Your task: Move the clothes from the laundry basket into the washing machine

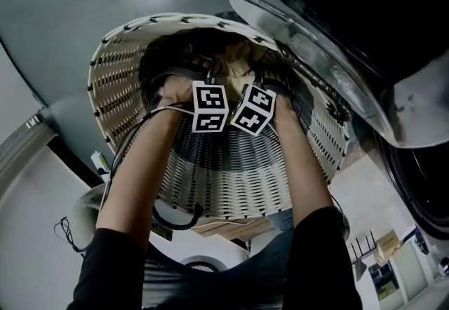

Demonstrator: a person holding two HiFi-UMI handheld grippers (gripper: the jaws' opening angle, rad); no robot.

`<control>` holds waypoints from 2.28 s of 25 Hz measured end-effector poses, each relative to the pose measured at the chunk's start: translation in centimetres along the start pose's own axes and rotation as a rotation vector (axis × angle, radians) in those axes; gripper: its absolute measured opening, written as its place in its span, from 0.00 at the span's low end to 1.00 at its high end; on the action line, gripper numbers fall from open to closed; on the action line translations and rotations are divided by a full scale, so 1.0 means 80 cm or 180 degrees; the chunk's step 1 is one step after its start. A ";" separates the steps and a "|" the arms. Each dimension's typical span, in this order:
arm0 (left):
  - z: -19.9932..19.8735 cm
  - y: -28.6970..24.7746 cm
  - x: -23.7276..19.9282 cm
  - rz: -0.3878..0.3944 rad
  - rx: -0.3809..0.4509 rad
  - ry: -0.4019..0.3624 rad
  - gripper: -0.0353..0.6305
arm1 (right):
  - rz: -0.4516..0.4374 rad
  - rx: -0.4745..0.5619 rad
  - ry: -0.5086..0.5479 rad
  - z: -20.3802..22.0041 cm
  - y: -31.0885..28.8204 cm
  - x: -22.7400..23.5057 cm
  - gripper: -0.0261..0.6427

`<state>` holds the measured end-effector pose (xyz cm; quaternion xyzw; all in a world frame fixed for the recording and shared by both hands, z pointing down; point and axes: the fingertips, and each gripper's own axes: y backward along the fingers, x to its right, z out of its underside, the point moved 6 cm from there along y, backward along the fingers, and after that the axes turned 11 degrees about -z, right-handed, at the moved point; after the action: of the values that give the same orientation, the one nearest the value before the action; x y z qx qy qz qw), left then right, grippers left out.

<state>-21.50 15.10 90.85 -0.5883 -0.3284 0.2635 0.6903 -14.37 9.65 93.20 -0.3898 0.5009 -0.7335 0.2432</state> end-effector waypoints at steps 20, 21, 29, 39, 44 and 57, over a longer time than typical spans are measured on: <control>0.008 0.038 -0.011 -0.0059 0.0066 0.0546 0.17 | 0.0085 0.0291 -0.0568 0.001 0.031 -0.011 0.32; 0.008 0.049 -0.015 -0.0085 0.0077 0.0590 0.17 | 0.0135 0.0324 -0.0596 -0.001 0.041 -0.013 0.32; 0.014 0.157 -0.044 -0.0312 0.0238 0.0964 0.17 | 0.0420 0.0679 -0.0860 -0.030 0.146 -0.041 0.30; 0.012 0.298 -0.083 -0.0534 0.0494 0.1212 0.17 | 0.0611 0.1129 -0.1177 -0.060 0.279 -0.078 0.29; 0.007 0.375 -0.088 -0.0623 0.0669 0.1143 0.17 | 0.0693 0.1301 -0.1271 -0.067 0.345 -0.110 0.29; -0.027 0.555 -0.087 -0.0747 0.0882 0.1006 0.17 | 0.0986 0.1730 -0.1644 -0.054 0.504 -0.201 0.29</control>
<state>-23.39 16.00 45.92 -0.4797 -0.2430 0.1287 0.8332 -9.97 8.71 49.84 -0.4027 0.2640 -0.6718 0.5629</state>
